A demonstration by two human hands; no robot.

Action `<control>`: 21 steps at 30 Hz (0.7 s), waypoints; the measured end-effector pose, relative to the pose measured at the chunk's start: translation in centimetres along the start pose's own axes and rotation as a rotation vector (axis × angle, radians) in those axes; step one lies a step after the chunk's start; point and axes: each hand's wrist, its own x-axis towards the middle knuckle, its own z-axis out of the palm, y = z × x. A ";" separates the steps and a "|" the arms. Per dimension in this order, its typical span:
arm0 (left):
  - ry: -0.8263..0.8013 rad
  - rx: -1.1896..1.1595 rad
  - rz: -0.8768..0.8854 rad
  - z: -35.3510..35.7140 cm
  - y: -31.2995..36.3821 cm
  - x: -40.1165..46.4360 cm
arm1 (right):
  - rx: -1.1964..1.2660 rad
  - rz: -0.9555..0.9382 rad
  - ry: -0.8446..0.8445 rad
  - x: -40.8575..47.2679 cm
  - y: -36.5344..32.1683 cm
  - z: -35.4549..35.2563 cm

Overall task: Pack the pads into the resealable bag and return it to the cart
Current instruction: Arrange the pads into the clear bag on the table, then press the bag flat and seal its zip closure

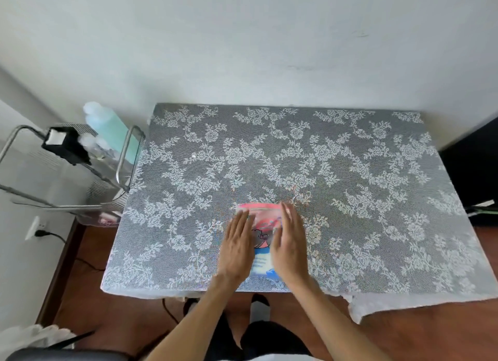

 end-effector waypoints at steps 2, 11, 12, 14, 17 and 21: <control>-0.024 0.021 -0.003 0.6 -0.4 -0.6 | -0.055 -0.043 -0.098 -1.6 -0.1 1.4; -0.231 0.169 0.051 2.1 -1.2 -0.7 | -0.245 -0.039 -0.352 -1.5 2.7 4.5; -0.240 0.175 0.038 2.2 -1.3 -0.7 | -0.253 -0.047 -0.357 -1.5 2.8 4.6; -0.246 0.161 0.017 2.2 -1.3 -0.6 | -0.264 -0.055 -0.368 -1.4 3.1 4.5; -0.268 0.144 0.000 2.1 -1.6 -0.2 | -0.258 -0.042 -0.411 -1.1 3.8 4.4; -0.269 0.204 -0.011 1.9 -2.3 0.2 | -0.265 -0.030 -0.452 -1.0 4.5 4.5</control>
